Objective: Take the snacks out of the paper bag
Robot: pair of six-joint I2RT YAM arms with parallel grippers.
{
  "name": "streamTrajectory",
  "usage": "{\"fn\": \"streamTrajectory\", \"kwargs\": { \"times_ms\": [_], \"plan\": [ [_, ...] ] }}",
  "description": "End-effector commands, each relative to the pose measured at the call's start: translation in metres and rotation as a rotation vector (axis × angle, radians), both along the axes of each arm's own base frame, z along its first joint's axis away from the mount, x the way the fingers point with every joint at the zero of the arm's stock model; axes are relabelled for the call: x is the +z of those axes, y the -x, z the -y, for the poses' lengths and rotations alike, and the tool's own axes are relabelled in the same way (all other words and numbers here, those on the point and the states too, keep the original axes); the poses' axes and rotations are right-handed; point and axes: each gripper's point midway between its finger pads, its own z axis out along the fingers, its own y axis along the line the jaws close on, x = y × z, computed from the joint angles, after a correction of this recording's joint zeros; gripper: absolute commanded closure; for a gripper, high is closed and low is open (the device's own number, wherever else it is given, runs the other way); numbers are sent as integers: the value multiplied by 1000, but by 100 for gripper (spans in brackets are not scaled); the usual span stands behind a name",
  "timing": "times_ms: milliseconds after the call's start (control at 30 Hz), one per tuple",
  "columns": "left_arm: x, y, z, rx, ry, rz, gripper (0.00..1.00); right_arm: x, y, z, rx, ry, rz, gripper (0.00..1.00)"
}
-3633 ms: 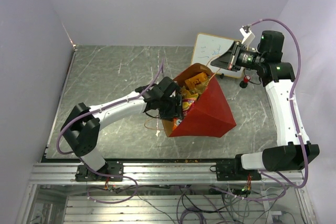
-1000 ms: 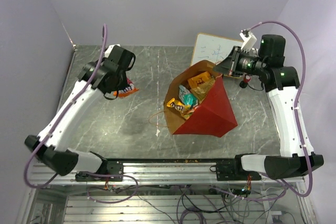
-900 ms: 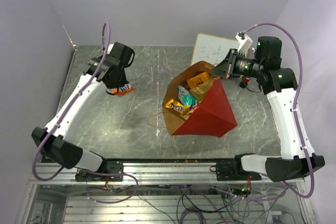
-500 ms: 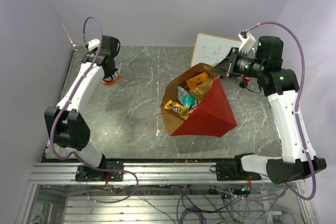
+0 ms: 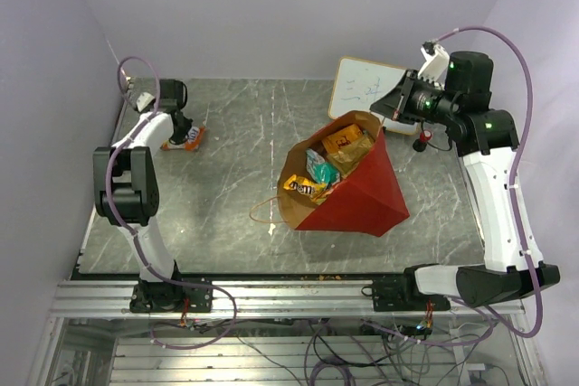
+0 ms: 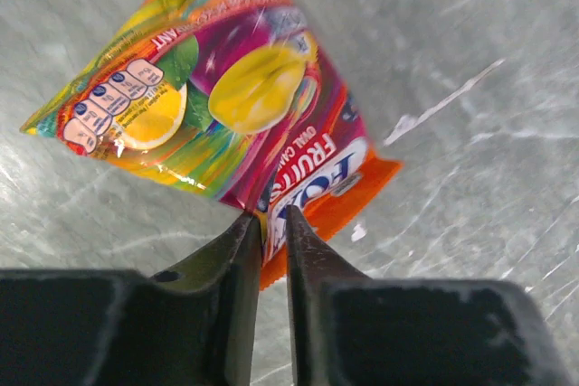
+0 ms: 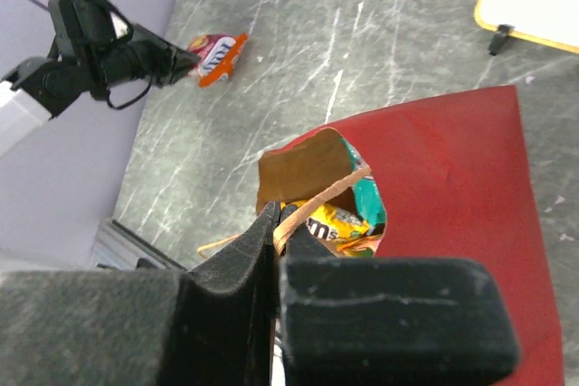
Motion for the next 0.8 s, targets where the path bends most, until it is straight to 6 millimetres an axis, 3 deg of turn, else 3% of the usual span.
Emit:
{"fn": "streamTrajectory", "kwargs": {
  "times_ms": [0, 33, 100, 233, 333, 400, 467, 567, 667, 767],
  "plan": [
    [-30, -2, 34, -20, 230, 30, 63, 29, -10, 18, -74, 53, 135, 100],
    [-35, 4, 36, -45, 262, 17, 50, 26, -12, 25, -104, 78, 130, 100],
    [-32, 21, 44, -86, 285, 1, 9, 22, -15, 32, -128, 112, 136, 100],
    [-4, 64, 46, -125, 276, 19, 0, 18, -16, 33, -118, 123, 154, 100],
    [23, 90, 49, -172, 262, 37, 0, 10, -17, 35, -109, 150, 150, 100],
    [41, 102, 54, -227, 241, 55, 0, 3, -18, 37, -103, 183, 151, 100],
    [63, 101, 61, -302, 236, 121, 1, -1, -19, 41, -100, 223, 149, 100],
    [101, 91, 99, -502, 230, 214, 3, 0, -18, 47, -76, 295, 171, 100],
    [142, 86, 161, -764, 192, 293, 4, 1, -17, 56, -61, 382, 213, 100],
    [183, 101, 236, -1000, 152, 381, 7, 7, -14, 67, -99, 440, 239, 100]
  ]
}}
